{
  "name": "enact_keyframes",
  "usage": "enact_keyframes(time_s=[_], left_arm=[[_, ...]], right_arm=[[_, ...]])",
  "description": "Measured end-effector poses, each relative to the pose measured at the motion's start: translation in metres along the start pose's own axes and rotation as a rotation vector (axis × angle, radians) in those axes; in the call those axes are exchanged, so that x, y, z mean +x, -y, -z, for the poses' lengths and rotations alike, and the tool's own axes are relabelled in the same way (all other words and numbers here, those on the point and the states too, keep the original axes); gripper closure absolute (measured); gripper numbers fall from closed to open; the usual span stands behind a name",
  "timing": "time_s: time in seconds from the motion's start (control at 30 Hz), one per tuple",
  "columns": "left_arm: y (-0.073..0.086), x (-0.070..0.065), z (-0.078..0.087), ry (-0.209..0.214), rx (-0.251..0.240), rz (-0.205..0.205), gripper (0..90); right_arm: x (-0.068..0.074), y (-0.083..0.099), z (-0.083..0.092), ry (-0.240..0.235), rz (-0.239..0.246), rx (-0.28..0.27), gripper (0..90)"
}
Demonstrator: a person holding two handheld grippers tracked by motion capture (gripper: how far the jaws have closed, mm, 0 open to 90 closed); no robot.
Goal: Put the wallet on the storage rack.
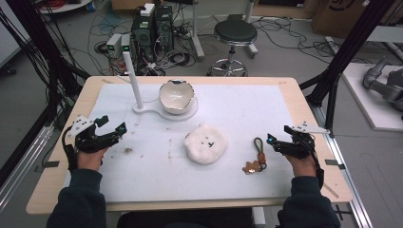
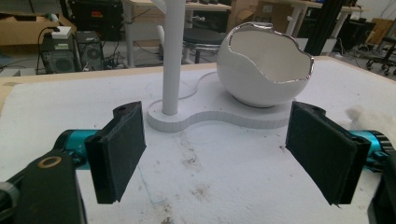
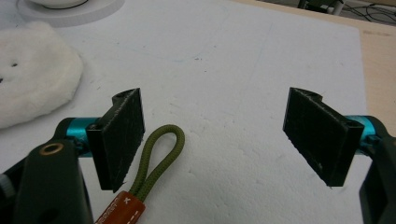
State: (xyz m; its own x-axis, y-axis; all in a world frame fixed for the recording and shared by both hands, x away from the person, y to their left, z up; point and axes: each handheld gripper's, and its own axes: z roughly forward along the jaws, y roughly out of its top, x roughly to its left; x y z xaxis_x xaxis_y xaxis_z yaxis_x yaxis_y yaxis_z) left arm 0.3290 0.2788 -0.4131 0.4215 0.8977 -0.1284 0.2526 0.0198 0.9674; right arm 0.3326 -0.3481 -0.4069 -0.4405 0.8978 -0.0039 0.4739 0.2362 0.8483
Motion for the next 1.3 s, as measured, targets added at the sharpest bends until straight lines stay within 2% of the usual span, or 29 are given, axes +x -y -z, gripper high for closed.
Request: enact_keyframes(time_s=[0.4,0.57,0.67,0.77,0.83,0.87,0.9,0.93,1.0,1.07,1.1,1.13,1.2,1.23,1.3], left_arm=[[0.001,0.000,-0.003,0.000,0.006,0.008,19.7],[0.001,0.001,-0.004,-0.001,0.009,0.007,19.7],[0.001,0.002,-0.003,-0.002,0.004,0.012,19.7],[0.001,0.002,-0.002,0.004,0.004,0.012,19.7],[0.001,0.002,-0.003,0.005,0.010,0.010,19.7],[0.001,0.002,-0.003,0.005,0.010,0.012,19.8],[0.001,0.002,-0.003,0.006,0.011,0.012,19.8],[0.001,0.002,-0.003,0.006,0.011,0.012,19.7],[0.001,0.002,-0.002,0.006,0.013,0.010,19.7],[0.002,0.003,-0.001,0.003,0.015,0.011,19.7],[0.002,0.004,-0.001,0.000,0.017,0.011,19.7],[0.002,0.004,0.000,-0.003,0.017,0.014,19.7],[0.002,0.005,0.001,-0.007,0.016,0.016,19.7],[0.003,0.005,0.002,-0.008,0.018,0.018,19.8],[0.003,0.006,0.002,-0.012,0.019,0.020,19.8]], right_arm=[[-0.002,0.005,0.001,0.006,-0.019,0.001,21.0],[0.001,0.008,-0.001,-0.008,-0.009,0.036,20.4],[0.006,0.010,-0.005,-0.027,-0.018,0.087,20.6],[0.008,0.010,-0.006,-0.035,-0.033,0.099,21.9],[0.009,0.011,-0.008,-0.058,-0.037,0.122,28.7],[0.013,0.012,-0.011,-0.067,-0.038,0.158,29.1],[0.013,0.012,-0.011,-0.067,-0.038,0.158,29.1],[0.017,0.013,-0.013,-0.084,-0.025,0.183,29.3],[0.020,0.013,-0.015,-0.089,-0.021,0.194,29.3],[0.026,0.014,-0.018,-0.098,-0.007,0.237,31.4],[0.031,0.015,-0.022,-0.099,0.017,0.287,36.5],[0.031,0.015,-0.022,-0.099,0.017,0.287,36.5],[0.033,0.018,-0.027,-0.102,0.027,0.356,37.9],[0.035,0.020,-0.027,-0.101,0.062,0.365,37.3],[0.036,0.019,-0.027,-0.094,0.074,0.370,36.9]])
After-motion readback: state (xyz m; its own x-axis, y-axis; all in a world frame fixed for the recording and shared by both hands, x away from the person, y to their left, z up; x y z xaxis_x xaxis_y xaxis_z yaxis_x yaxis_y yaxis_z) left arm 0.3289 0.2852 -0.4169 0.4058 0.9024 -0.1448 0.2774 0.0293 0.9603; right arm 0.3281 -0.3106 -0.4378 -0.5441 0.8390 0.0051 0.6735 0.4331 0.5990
